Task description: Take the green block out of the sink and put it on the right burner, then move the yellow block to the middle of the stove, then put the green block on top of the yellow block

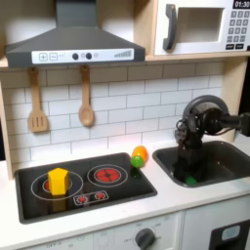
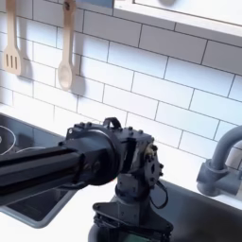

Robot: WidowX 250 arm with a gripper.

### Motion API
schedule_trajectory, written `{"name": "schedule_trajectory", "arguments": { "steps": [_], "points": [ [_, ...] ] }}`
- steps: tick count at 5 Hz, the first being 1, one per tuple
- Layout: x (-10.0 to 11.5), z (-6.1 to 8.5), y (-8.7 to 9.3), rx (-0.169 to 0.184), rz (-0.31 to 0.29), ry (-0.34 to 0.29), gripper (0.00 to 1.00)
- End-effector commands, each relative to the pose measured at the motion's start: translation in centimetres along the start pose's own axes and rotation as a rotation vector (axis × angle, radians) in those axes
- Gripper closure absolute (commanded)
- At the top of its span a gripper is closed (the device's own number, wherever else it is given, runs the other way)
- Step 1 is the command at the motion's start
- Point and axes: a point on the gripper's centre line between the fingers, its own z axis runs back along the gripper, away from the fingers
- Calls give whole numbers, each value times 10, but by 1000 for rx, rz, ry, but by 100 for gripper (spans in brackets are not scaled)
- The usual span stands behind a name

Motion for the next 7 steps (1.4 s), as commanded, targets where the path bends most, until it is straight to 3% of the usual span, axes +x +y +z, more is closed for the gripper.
{"name": "schedule_trajectory", "arguments": {
  "steps": [1,2,3,5,7],
  "points": [
    [1,-10,2,30,1,-14,0],
    [4,-6,1,3,12,-34,33],
    [4,-4,2,-20,14,-42,100],
    [4,3,-2,-36,-14,-55,100],
    [-5,5,-9,-67,-18,-4,100]
  ]
}}
